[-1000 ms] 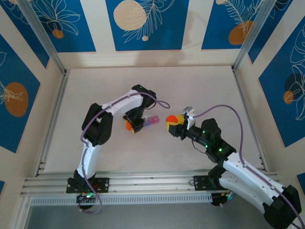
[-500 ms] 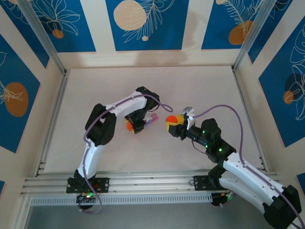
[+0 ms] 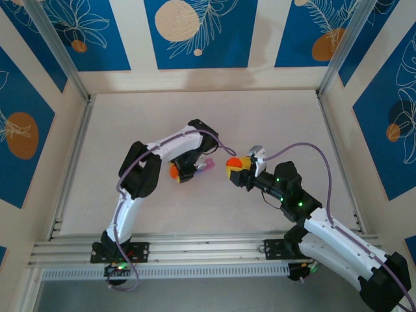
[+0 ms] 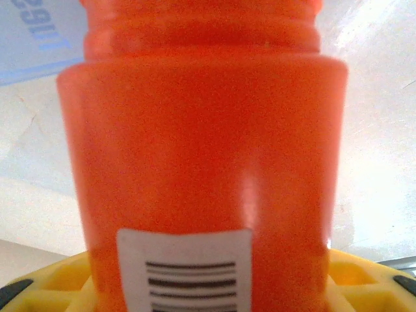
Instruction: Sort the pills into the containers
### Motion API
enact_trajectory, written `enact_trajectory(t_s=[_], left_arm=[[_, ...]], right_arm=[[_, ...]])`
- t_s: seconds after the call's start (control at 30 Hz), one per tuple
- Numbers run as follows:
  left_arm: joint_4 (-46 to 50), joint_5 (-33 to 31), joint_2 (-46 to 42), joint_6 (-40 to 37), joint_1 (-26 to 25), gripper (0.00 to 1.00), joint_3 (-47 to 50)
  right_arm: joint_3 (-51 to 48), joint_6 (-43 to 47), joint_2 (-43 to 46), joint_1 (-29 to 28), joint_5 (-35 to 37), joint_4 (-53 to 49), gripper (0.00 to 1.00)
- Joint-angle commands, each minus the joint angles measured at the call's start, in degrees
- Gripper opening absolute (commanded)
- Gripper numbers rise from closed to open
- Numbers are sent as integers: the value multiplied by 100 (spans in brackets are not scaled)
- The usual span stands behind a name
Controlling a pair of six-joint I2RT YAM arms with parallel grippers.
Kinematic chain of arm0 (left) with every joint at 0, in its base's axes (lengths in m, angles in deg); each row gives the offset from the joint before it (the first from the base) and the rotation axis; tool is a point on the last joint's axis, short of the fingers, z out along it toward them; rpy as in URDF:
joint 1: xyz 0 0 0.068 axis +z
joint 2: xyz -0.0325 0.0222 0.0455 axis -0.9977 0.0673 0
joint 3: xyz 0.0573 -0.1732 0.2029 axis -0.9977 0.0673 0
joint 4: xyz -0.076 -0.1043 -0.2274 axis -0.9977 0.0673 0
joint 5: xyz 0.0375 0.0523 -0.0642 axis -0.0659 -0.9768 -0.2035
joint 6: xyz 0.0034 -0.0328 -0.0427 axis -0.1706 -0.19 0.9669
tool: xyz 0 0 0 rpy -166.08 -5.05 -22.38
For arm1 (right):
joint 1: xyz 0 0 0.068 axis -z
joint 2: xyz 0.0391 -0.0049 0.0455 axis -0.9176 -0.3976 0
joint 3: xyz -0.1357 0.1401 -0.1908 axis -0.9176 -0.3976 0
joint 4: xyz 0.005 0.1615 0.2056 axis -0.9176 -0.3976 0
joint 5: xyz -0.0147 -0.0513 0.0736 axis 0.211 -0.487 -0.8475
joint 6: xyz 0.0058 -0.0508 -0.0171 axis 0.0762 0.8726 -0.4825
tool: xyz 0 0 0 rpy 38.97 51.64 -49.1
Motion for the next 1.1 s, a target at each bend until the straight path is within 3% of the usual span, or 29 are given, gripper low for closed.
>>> enact_trajectory(t_s=[0.0, 0.2, 0.57, 1.07], left_arm=[[255, -198, 195, -143, -51, 0, -154], [379, -465, 212, -230, -102, 0, -152], [225, -376, 231, -83, -147, 0, -75], [-942, -114, -569, 126, -97, 0, 770]], right_arm=[[-21, -79, 107, -44, -89, 46, 0], [-26, -86, 121, -44, -89, 46, 0], [-51, -95, 115, -53, -98, 73, 0], [-79, -54, -43, -97, -71, 187, 0]])
